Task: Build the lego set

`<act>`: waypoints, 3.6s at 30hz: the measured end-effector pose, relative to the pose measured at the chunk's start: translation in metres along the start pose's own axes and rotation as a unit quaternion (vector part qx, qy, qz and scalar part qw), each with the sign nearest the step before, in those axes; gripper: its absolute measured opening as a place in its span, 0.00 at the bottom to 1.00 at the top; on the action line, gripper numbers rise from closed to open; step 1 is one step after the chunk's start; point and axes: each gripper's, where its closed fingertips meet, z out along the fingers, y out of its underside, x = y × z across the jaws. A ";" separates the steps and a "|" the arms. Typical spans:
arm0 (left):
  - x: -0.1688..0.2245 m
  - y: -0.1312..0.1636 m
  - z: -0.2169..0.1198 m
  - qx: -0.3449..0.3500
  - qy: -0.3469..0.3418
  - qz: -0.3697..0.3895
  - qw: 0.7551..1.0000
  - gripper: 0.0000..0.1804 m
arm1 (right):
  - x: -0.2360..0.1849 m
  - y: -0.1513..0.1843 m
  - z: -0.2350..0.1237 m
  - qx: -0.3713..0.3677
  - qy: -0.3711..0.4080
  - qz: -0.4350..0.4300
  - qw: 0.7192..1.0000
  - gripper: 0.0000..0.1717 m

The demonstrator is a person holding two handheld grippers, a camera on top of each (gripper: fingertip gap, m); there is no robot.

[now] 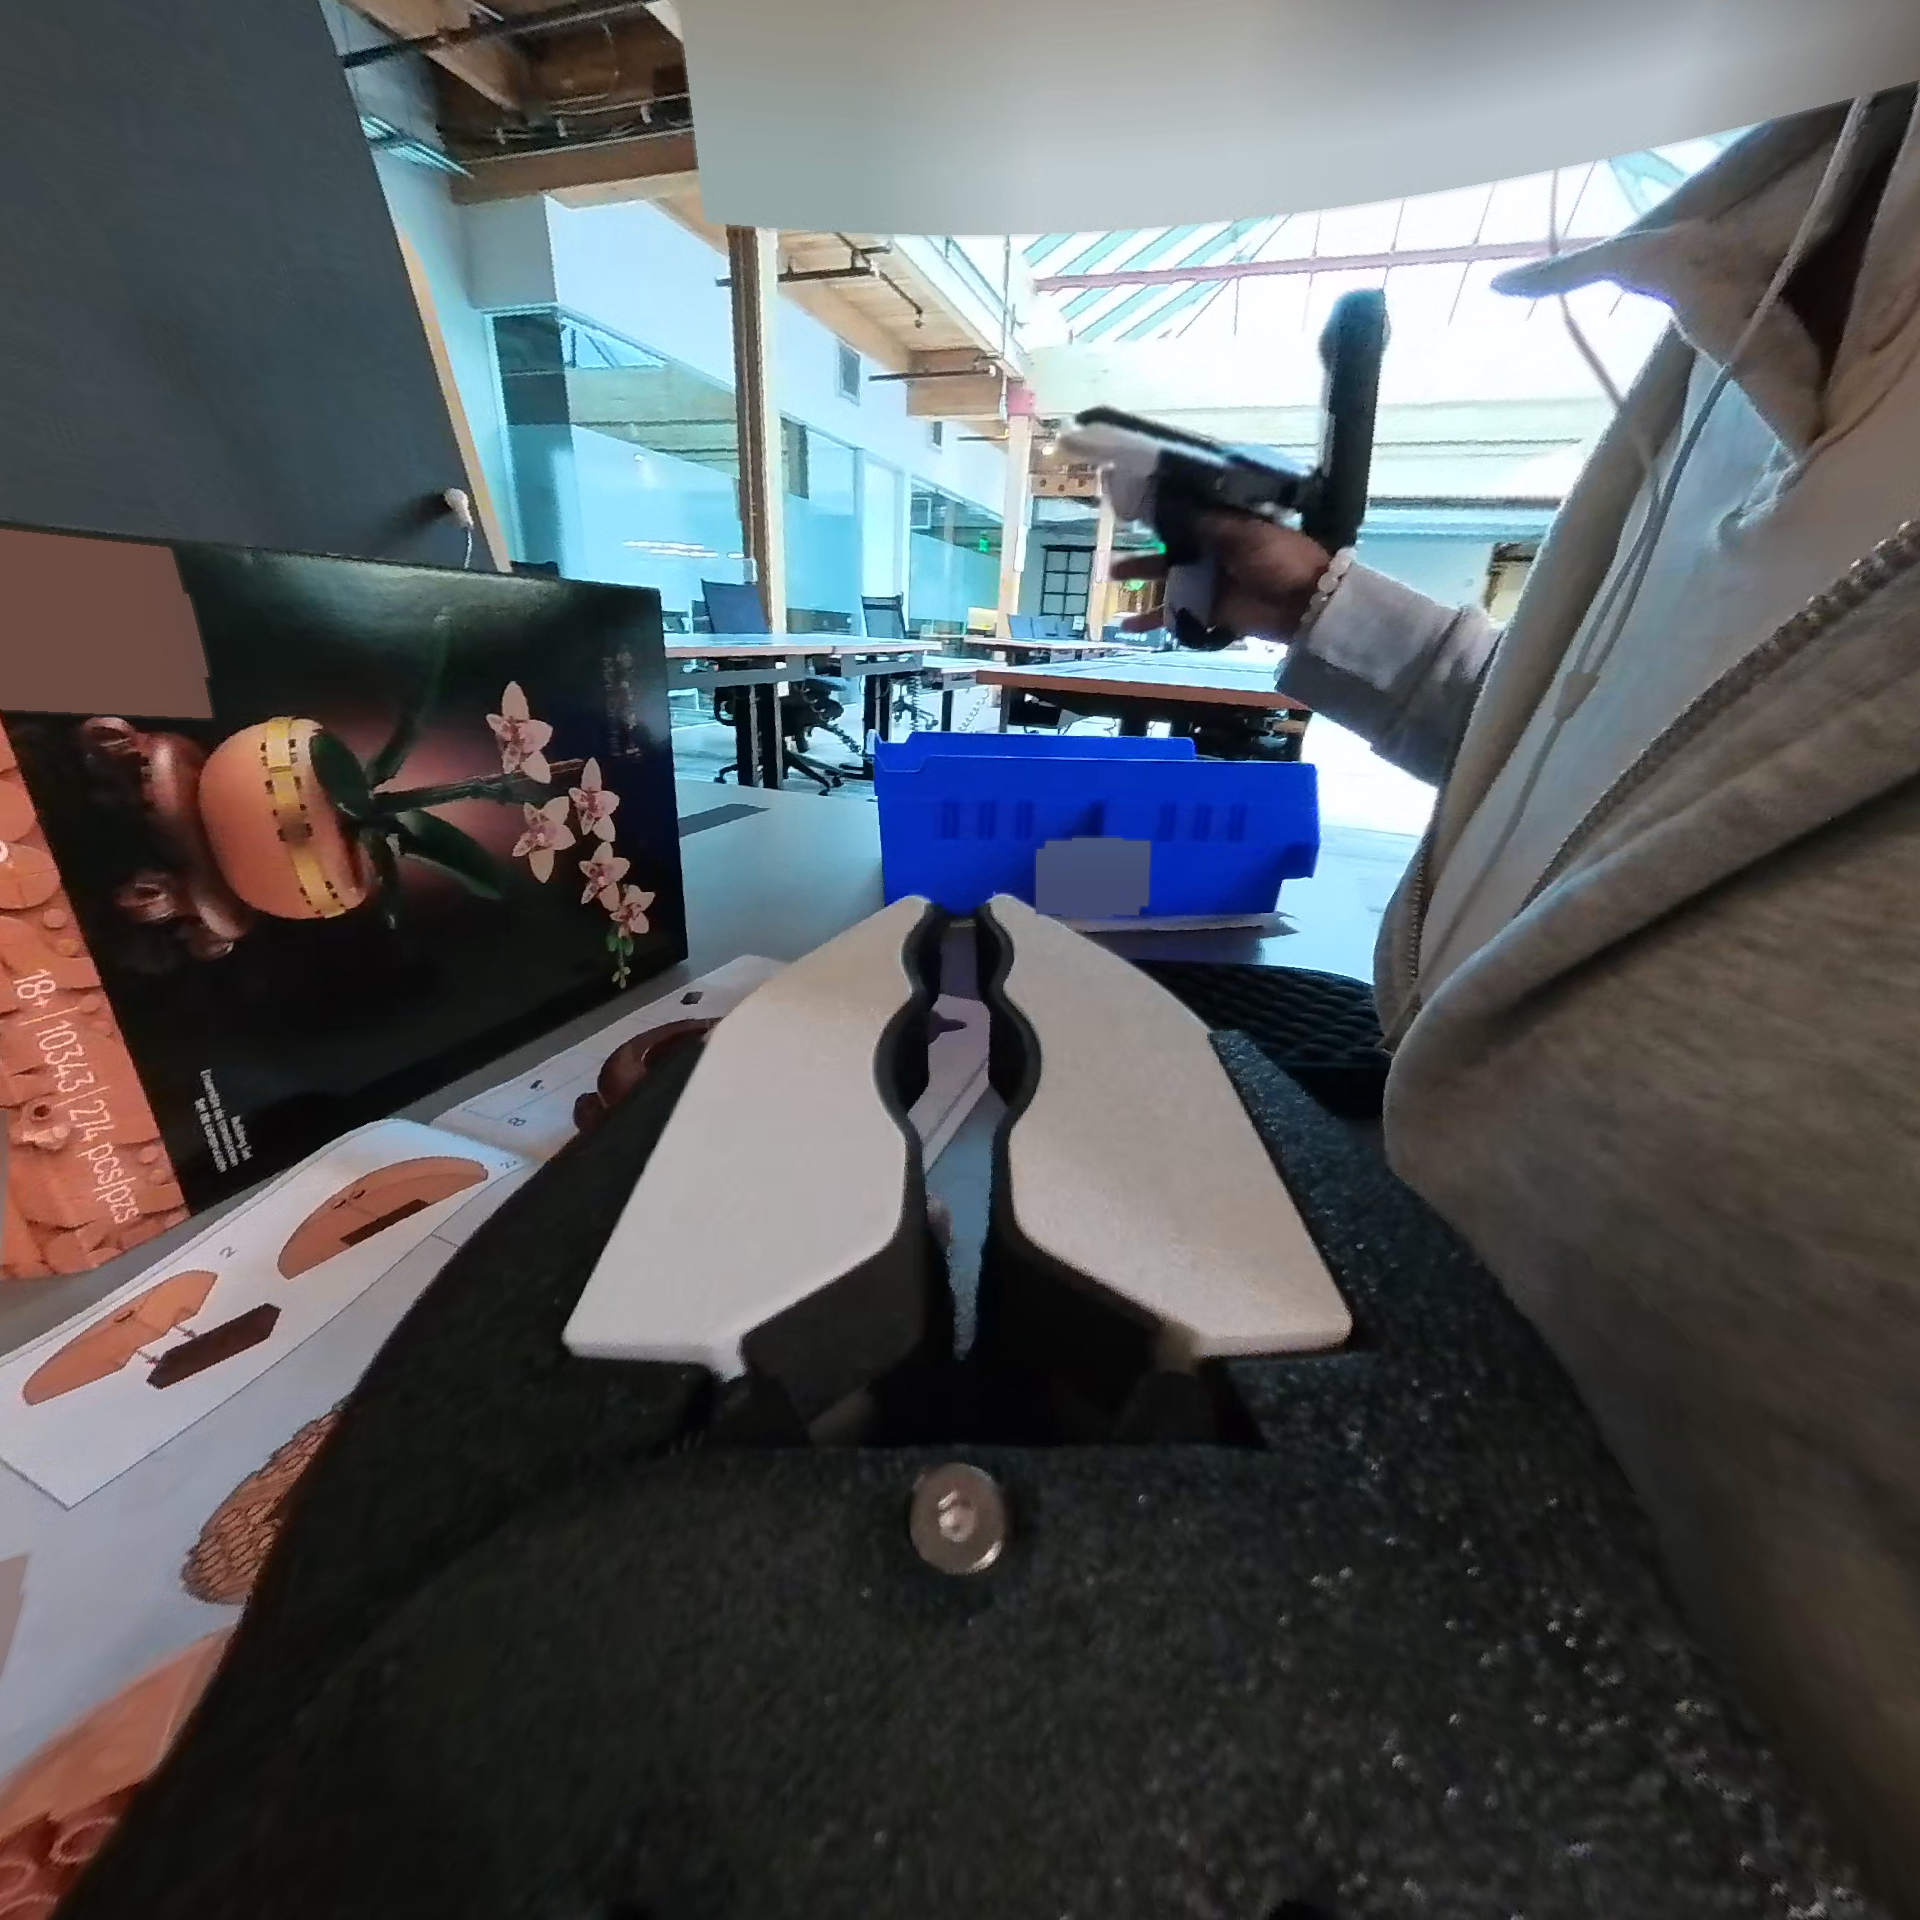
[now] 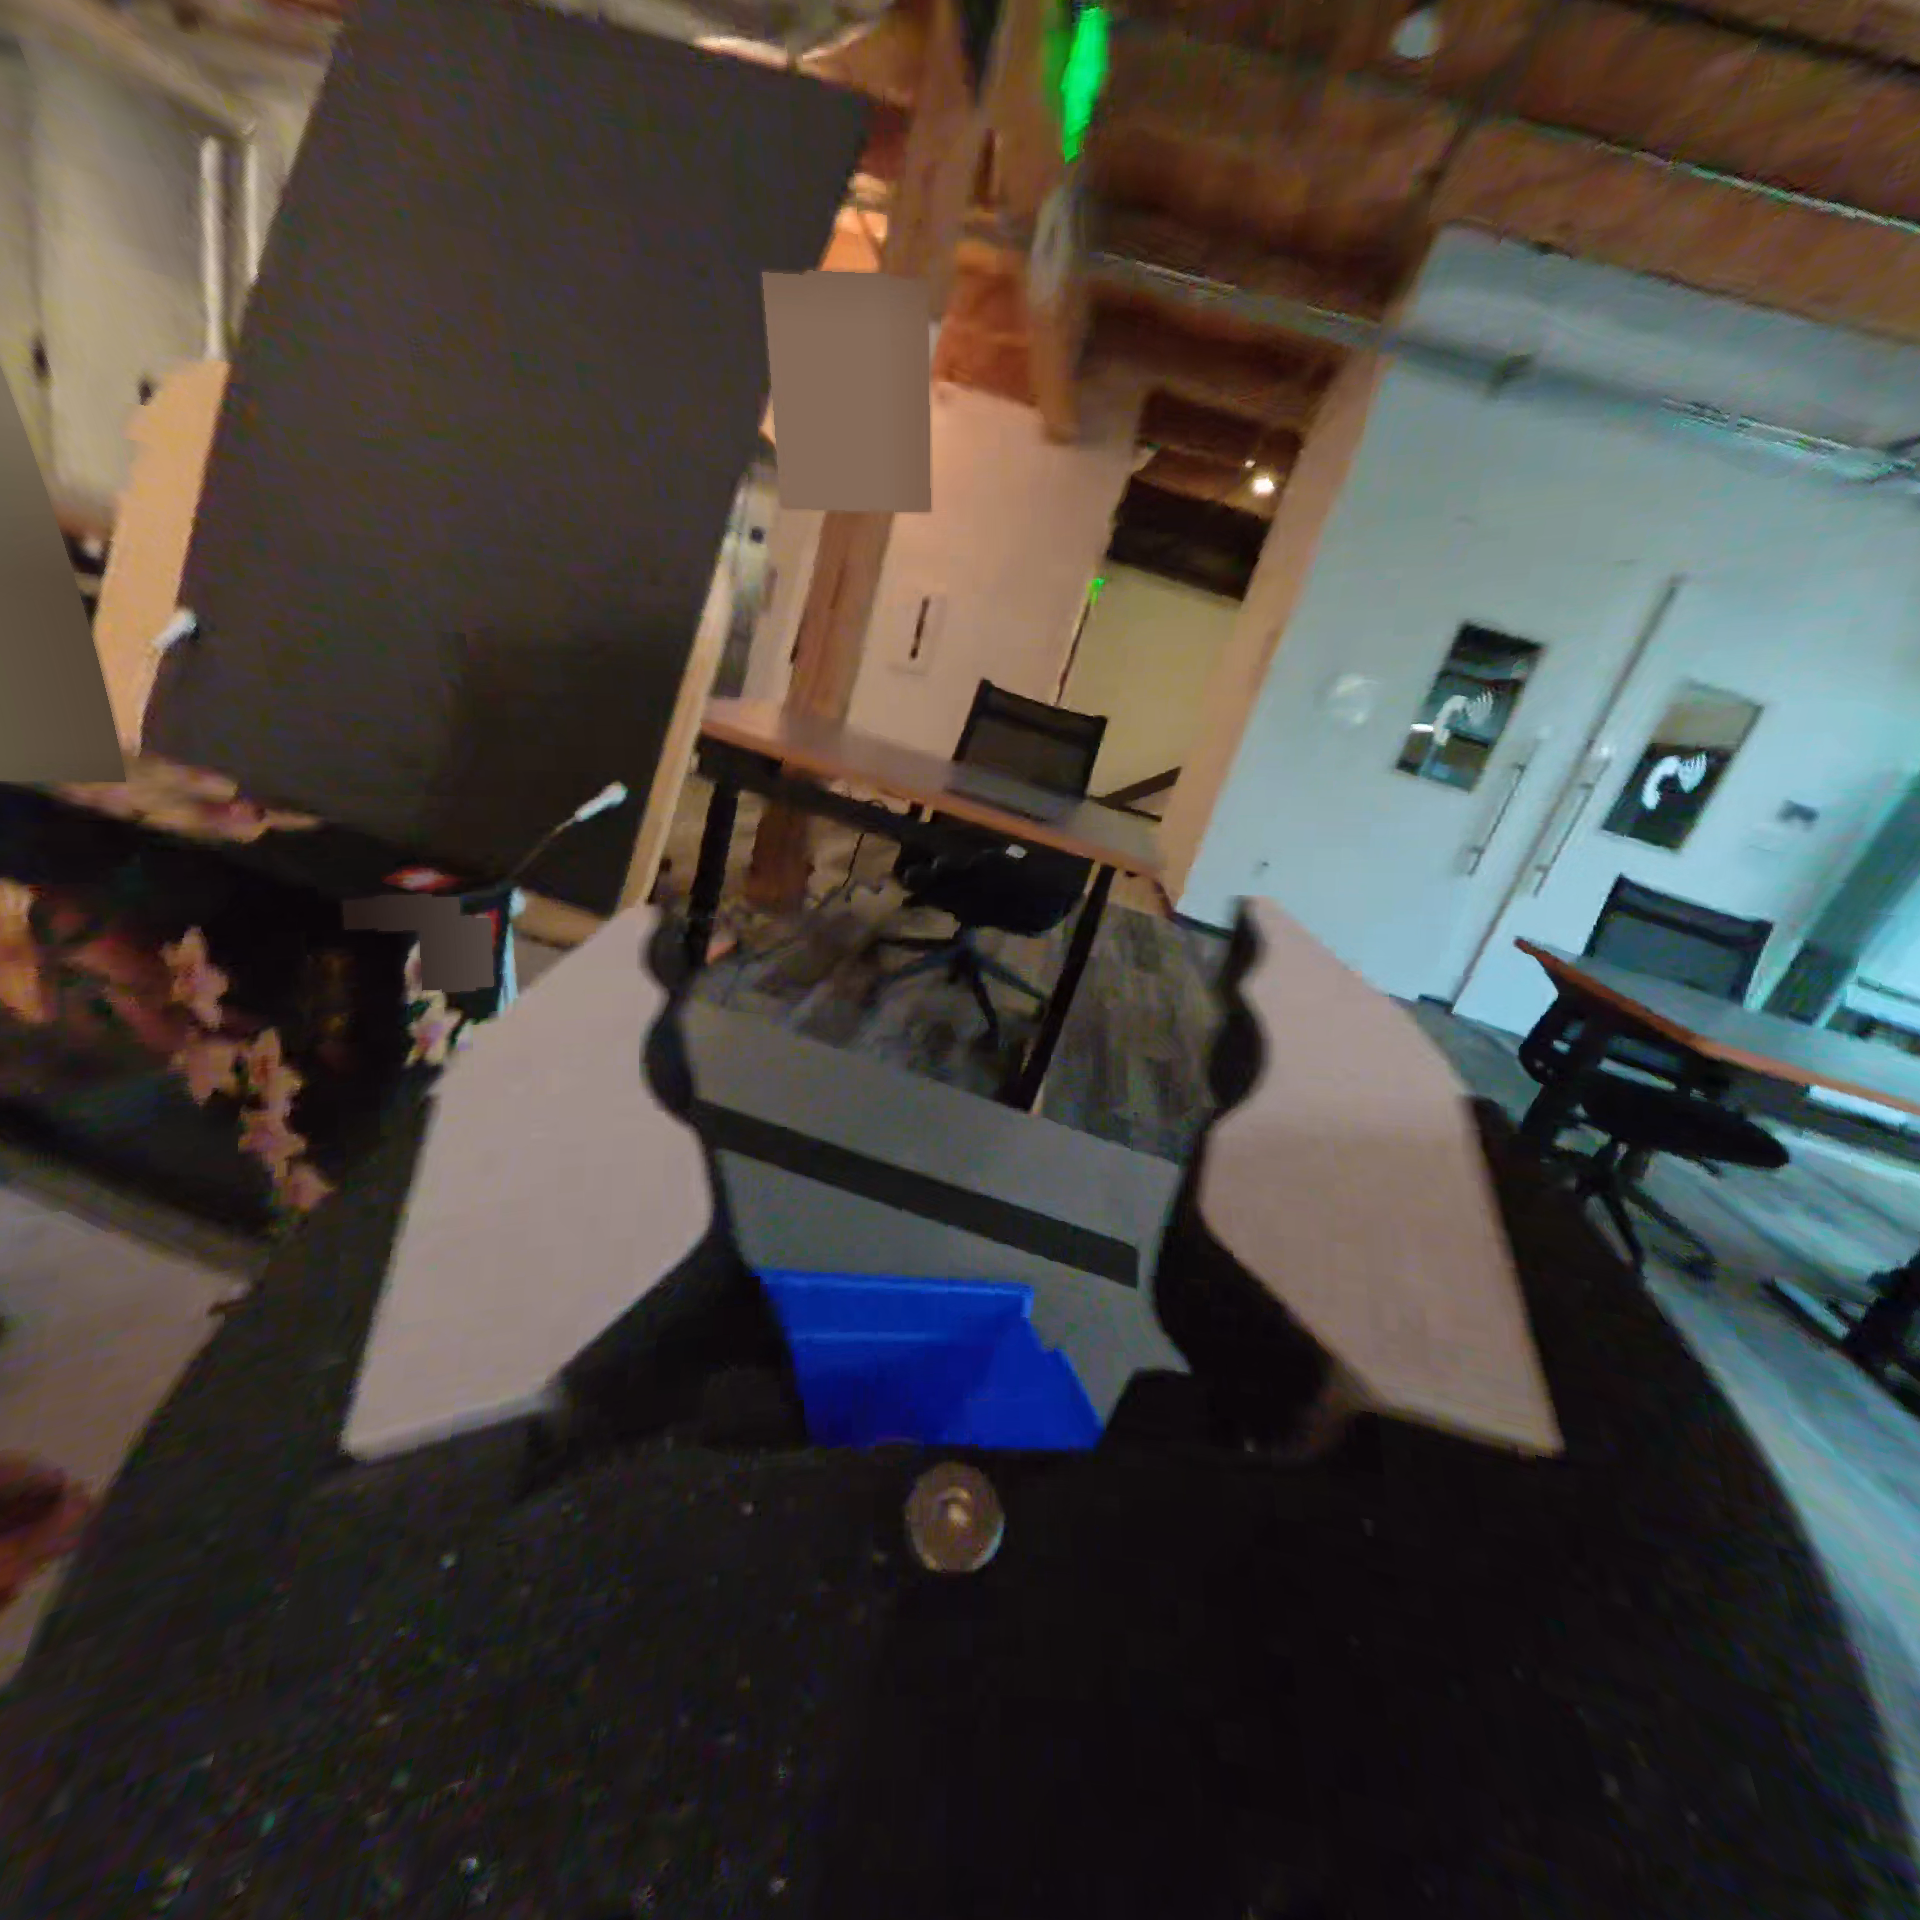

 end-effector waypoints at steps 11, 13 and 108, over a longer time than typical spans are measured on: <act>-0.003 -0.001 -0.001 0.002 0.003 -0.019 1.000 0.04 | -0.033 0.106 0.000 -0.284 -0.224 -0.082 0.929 0.44; -0.004 0.000 0.000 -0.001 0.003 -0.027 1.000 0.05 | -0.036 0.131 0.004 -0.327 -0.254 -0.091 0.906 0.42; -0.014 0.038 0.023 -0.151 -0.049 -0.029 0.987 0.46 | -0.008 0.255 -0.037 -0.661 -0.359 -0.138 0.644 0.26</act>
